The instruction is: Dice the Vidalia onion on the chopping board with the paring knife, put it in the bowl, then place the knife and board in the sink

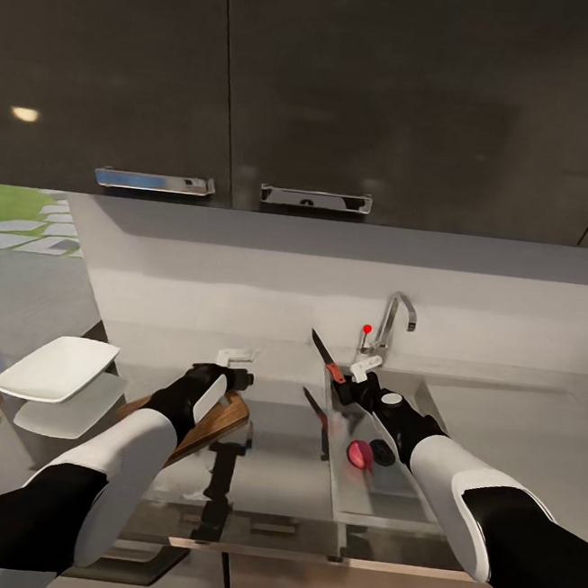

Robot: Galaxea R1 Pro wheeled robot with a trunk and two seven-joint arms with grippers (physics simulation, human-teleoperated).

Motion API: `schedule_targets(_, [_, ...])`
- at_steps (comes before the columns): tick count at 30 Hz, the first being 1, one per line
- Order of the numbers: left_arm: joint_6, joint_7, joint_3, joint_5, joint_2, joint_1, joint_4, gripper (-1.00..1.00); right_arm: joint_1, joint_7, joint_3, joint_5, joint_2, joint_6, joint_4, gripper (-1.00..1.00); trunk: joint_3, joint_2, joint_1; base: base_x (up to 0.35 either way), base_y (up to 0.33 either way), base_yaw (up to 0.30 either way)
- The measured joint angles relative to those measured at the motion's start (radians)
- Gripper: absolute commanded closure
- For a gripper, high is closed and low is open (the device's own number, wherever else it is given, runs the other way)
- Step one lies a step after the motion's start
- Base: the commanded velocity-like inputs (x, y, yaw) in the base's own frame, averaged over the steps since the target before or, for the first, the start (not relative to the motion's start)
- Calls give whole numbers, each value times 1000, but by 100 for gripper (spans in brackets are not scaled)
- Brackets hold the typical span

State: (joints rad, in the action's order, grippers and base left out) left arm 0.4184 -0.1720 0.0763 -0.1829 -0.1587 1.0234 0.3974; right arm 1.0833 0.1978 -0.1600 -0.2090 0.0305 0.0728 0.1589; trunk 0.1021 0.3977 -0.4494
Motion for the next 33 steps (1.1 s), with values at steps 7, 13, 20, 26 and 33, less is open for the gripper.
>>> schedule_targets(7, [-56,-27,0,0,1,1,-44,-100,0,-1,-1,0,2,0,0,100,0,0,0,0,0,0])
schedule_targets(13, [-71,-29,0,0,2,1,-58,-100,0,-1,-2,0,3,0,0,100,0,0,0,0,0,0])
schedule_targets(20, [-72,-29,1,0,0,1,-62,-100,0,-3,-2,0,3,0,0,100,0,0,0,25,-34,0])
schedule_targets(26, [-72,-29,2,1,-1,1,-75,-100,0,-3,-1,0,3,0,0,100,0,0,0,117,-129,0])
schedule_targets(33, [-72,-30,8,1,-3,0,-77,-100,0,-3,-2,0,3,0,0,100,0,0,0,17,-21,0])
